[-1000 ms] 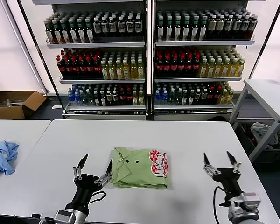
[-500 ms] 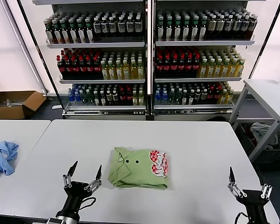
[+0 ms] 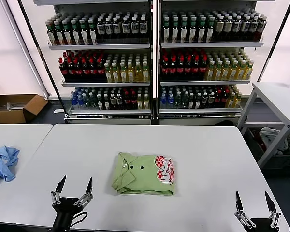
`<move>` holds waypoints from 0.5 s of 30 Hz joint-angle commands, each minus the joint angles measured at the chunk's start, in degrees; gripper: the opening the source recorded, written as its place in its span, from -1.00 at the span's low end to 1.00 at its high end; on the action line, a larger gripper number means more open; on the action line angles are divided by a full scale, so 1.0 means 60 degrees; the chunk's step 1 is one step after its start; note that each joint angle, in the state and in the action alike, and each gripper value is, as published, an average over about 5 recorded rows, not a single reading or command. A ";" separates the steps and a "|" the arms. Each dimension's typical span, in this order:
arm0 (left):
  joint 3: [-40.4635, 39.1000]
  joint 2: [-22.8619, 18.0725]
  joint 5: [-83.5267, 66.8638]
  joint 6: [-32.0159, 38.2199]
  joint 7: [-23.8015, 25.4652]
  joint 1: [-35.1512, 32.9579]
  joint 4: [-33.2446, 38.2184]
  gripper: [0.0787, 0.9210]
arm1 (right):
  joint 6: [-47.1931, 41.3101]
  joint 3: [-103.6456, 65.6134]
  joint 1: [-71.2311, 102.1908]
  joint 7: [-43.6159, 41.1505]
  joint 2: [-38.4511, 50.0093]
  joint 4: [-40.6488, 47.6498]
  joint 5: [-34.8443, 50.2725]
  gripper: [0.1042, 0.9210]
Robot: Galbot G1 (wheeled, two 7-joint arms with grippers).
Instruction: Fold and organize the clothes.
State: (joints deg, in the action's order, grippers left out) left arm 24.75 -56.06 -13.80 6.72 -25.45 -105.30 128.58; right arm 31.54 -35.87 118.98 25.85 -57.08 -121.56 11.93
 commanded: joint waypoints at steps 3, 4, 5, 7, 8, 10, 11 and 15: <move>0.0116 0.0002 -0.0108 0.0277 -0.0137 -0.0416 -0.0137 0.77 | 0.0798 0.0152 0.0357 -0.0159 -0.0093 0.0148 -0.0233 0.76; 0.0112 -0.0001 -0.0106 0.0276 -0.0133 -0.0416 -0.0132 0.77 | 0.0797 0.0165 0.0348 -0.0164 -0.0097 0.0140 -0.0222 0.76; 0.0110 -0.0003 -0.0104 0.0275 -0.0130 -0.0415 -0.0129 0.77 | 0.0793 0.0176 0.0338 -0.0170 -0.0099 0.0134 -0.0205 0.76; 0.0112 -0.0007 -0.0102 0.0275 -0.0131 -0.0414 -0.0129 0.77 | 0.0783 0.0189 0.0319 -0.0175 -0.0095 0.0122 -0.0169 0.76; 0.0113 -0.0009 -0.0101 0.0275 -0.0132 -0.0415 -0.0132 0.77 | 0.0778 0.0195 0.0310 -0.0175 -0.0090 0.0111 -0.0144 0.76; 0.0111 -0.0015 -0.0097 0.0275 -0.0132 -0.0417 -0.0135 0.77 | 0.0763 0.0209 0.0299 -0.0193 -0.0079 0.0077 -0.0076 0.76; 0.0107 -0.0020 -0.0096 0.0275 -0.0132 -0.0419 -0.0134 0.77 | 0.0753 0.0222 0.0295 -0.0213 -0.0073 0.0053 -0.0031 0.76; 0.0087 -0.0041 -0.0090 0.0269 -0.0125 -0.0414 -0.0127 0.77 | 0.0675 0.0340 0.0268 -0.0285 -0.0058 -0.0036 0.0170 0.76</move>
State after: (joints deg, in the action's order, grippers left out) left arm 25.08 -56.27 -14.19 7.94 -25.96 -107.14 128.00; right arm 34.86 -34.64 120.13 24.81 -57.35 -121.39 11.75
